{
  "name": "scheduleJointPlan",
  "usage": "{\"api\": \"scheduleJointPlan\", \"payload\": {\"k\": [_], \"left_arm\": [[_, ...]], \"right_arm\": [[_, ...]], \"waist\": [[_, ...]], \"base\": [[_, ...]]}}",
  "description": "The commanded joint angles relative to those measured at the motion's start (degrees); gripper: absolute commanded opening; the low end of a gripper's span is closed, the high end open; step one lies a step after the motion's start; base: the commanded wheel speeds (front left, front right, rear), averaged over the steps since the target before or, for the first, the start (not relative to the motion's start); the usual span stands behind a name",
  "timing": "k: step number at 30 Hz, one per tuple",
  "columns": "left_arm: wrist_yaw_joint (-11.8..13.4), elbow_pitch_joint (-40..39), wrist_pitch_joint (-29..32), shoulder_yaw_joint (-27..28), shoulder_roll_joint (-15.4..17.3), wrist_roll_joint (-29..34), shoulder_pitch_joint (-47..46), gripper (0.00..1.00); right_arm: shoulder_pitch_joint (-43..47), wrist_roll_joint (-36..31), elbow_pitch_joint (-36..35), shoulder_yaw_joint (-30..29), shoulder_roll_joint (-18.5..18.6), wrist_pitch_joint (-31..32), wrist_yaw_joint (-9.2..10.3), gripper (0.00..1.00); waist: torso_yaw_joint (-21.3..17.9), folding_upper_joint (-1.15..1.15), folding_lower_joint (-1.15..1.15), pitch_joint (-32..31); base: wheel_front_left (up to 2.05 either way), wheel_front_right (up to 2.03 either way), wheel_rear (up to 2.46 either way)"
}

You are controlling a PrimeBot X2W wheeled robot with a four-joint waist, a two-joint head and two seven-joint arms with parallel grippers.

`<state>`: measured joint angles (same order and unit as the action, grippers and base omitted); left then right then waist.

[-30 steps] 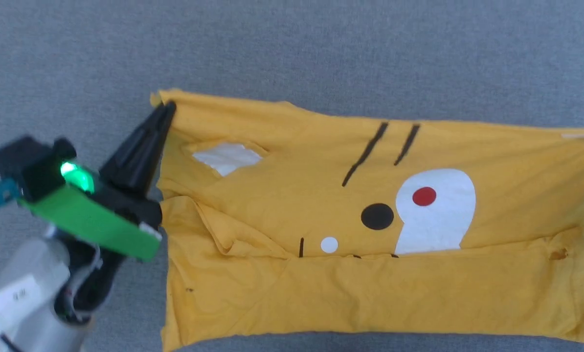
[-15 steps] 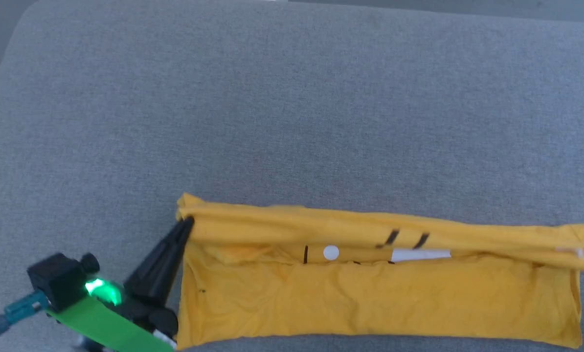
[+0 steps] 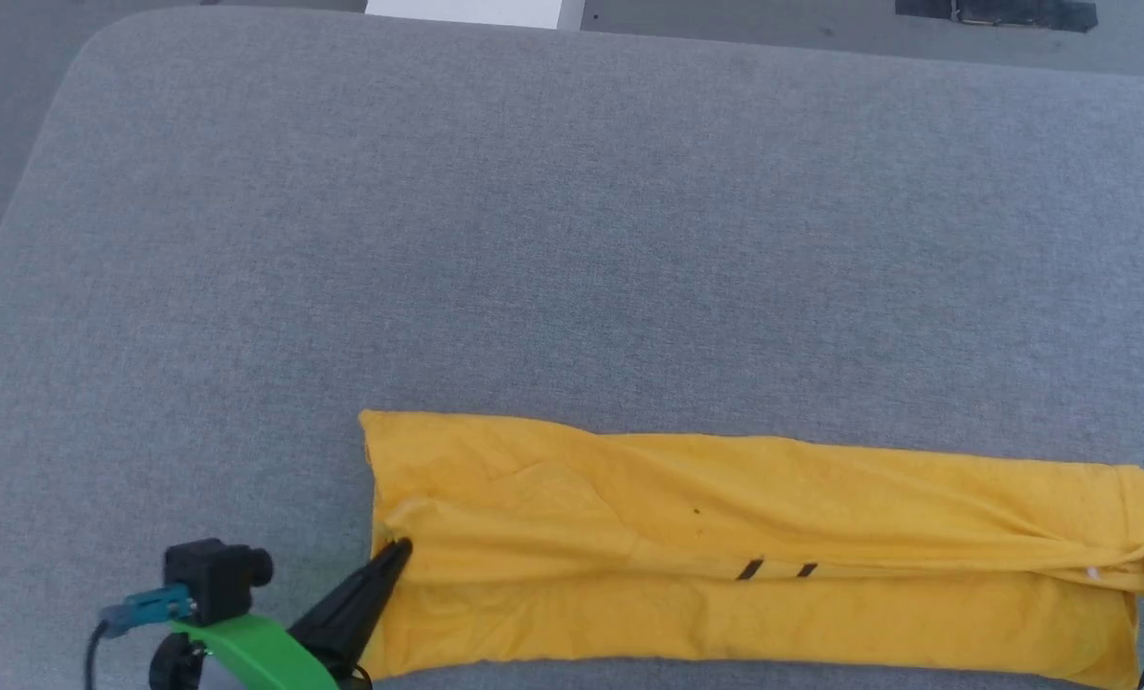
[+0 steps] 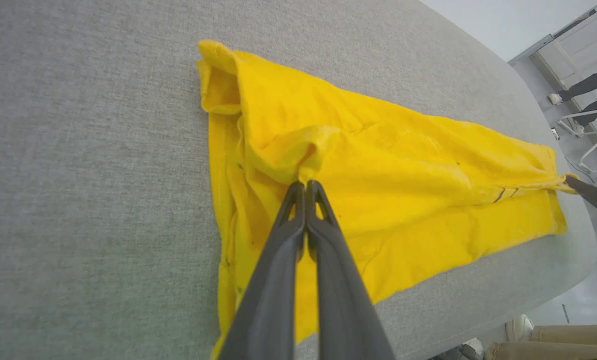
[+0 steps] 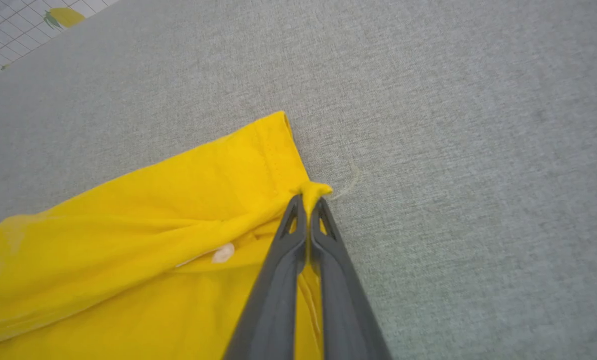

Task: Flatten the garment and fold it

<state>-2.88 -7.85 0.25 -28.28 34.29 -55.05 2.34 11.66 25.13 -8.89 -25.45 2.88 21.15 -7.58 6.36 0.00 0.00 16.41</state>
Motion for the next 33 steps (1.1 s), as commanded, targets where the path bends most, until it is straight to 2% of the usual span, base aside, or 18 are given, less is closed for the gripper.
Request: {"api": "scheduleJointPlan", "payload": {"k": [1,2,3,7,11,15,19,23,29,30,31,33], "left_arm": [[0.5,1.03,0.71,-0.36,-0.38,0.34,-1.72,0.12],[0.71,1.78,0.95,-0.56,-0.66,0.61,-2.36,0.49],[0.91,2.28,0.91,-0.57,-1.01,0.71,-2.84,1.0],[2.04,2.89,-1.54,1.22,-2.81,0.17,-3.99,1.0],[4.03,1.36,-8.35,5.9,-4.48,-0.18,-3.18,1.0],[8.48,-0.41,-14.41,11.66,-6.4,4.71,-2.21,1.0],[10.62,-2.89,-15.18,16.99,-10.35,12.16,-1.83,1.0],[9.45,-3.91,-15.22,20.41,-14.83,18.59,-0.79,1.0],[6.15,-2.88,-15.23,22.67,-18.58,23.51,-0.47,1.0],[5.72,-2.69,-15.23,22.93,-18.92,24.03,-0.53,1.0],[5.21,-2.42,-15.24,23.2,-19.31,24.52,-0.62,1.0],[4.42,-2.06,-15.24,23.7,-19.91,25.22,-0.91,1.0]], "right_arm": [[-1.02,-0.4,0.68,0.12,0.0,0.18,0.09,1.0],[-1.36,-0.74,0.93,0.42,0.0,0.71,0.09,1.0],[-1.61,-0.97,0.91,0.65,0.0,1.09,0.09,1.0],[-2.25,-0.08,-0.93,0.97,0.0,2.73,0.09,1.0],[-2.44,1.64,-3.99,-0.38,0.0,3.32,0.09,1.0],[-2.27,-0.79,-4.74,-1.69,0.0,4.57,0.09,1.0],[-2.48,-3.16,-3.0,-1.6,0.0,6.1,0.09,1.0],[-2.95,-4.91,-0.08,-0.45,0.0,7.29,0.09,1.0],[-3.52,-5.36,4.42,2.39,0.0,10.26,0.09,1.0],[-3.43,-5.33,4.92,3.26,0.0,11.19,0.09,0.39],[-3.39,-4.4,5.54,4.13,0.0,12.41,0.09,0.0],[-3.17,-2.52,5.99,5.69,0.0,14.86,0.09,0.0]], "waist": [[-0.09,0.0,0.0,0.04],[-0.12,0.0,0.0,0.1],[-0.12,0.0,0.0,0.14],[-0.18,0.0,0.0,0.17],[-0.34,0.0,0.0,-0.1],[-0.04,0.0,0.0,-0.03],[0.68,0.0,0.0,0.83],[1.48,0.0,0.0,1.9],[2.39,0.0,0.0,2.79],[2.51,0.0,0.0,2.83],[2.63,0.0,0.0,2.82],[2.83,0.0,0.0,2.65]], "base": [[0.0,0.0,0.0],[0.0,0.0,0.0],[0.0,0.0,0.0],[0.0,0.0,0.0],[0.0,0.0,0.0],[0.0,0.0,0.0],[0.0,0.0,0.0],[0.0,0.0,0.0],[0.0,0.0,0.0],[0.0,0.0,0.0],[0.0,0.0,0.0],[0.0,0.0,0.0]]}}
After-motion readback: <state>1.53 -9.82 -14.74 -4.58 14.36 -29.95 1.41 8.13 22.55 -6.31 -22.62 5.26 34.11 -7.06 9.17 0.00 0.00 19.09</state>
